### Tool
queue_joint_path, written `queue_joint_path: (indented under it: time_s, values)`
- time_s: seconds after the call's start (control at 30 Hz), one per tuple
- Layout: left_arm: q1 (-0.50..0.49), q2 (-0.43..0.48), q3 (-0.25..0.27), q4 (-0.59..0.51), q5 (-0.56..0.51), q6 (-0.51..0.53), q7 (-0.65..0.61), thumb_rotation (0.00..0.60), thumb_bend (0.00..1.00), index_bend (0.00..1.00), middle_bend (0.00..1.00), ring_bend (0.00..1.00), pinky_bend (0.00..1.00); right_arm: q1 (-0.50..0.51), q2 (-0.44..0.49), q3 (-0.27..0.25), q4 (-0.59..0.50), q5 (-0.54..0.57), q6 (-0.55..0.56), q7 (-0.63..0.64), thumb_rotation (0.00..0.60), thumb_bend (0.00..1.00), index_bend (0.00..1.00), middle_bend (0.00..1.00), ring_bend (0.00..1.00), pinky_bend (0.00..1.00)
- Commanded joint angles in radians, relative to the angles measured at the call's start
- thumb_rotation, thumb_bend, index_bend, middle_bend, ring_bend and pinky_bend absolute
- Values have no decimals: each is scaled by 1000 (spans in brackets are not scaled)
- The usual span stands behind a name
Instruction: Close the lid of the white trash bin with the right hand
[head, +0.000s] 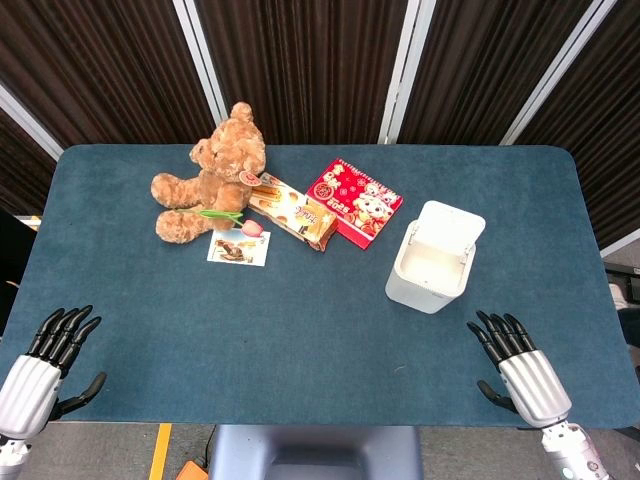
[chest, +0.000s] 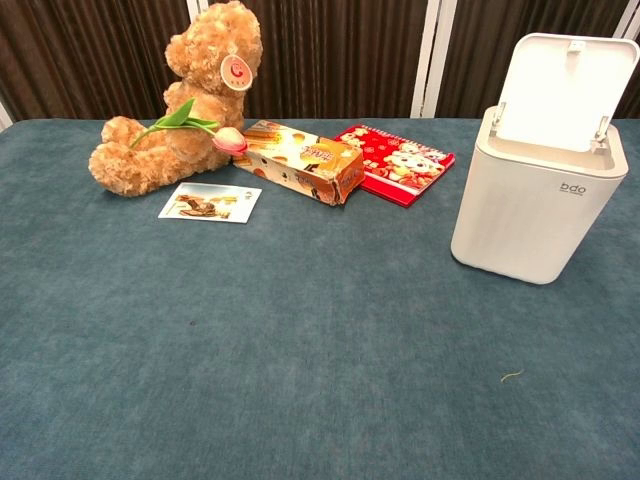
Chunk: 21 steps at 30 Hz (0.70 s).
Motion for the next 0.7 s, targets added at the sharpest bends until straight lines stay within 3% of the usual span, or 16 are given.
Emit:
queue_joint_path:
  time_s: [0.03,0.3,0.4,0.43,0.47,0.5,0.57,0.6,0.7]
  values:
    - [3,1,3,3,1,2,1,600,353,9,0,0,0,0,-4,3,-1,1,3,0,600,353,0,0,0,0]
    - [-1,9,4,-10,-4,-15,10,600,361,5,0,0,0,-9,-14,21,-11,6,36,-5,600,353,0,0,0,0]
    - [-7,12,5,-18,-8,-33,19,600,363,5,0,0,0,12,8,73,-69,32,43,-35,600,353,0,25,5,21]
    - [-8,13,5,-19,-11,-37,21,600,364,5,0,0,0,25,14,105,-92,46,49,-51,600,353,0,139,84,133]
    - [-8,15,5,-21,-13,-41,22,600,365,4,0,0,0,41,20,138,-118,70,44,-68,600,353,0,333,259,325]
    - [-9,16,5,-22,-15,-44,23,600,366,4,0,0,0,60,28,171,-149,107,24,-91,600,353,0,571,495,567]
    - [-10,21,7,-28,-17,-50,25,600,370,5,1,0,1,121,58,258,-221,232,-53,-177,600,354,0,858,831,859]
    - [-10,25,8,-31,-17,-53,25,600,372,5,15,0,5,151,68,299,-246,294,-88,-221,600,357,0,932,908,928]
    - [-16,26,7,-34,-24,-68,23,600,373,5,70,0,16,253,96,420,-312,537,-193,-358,600,366,0,999,992,995]
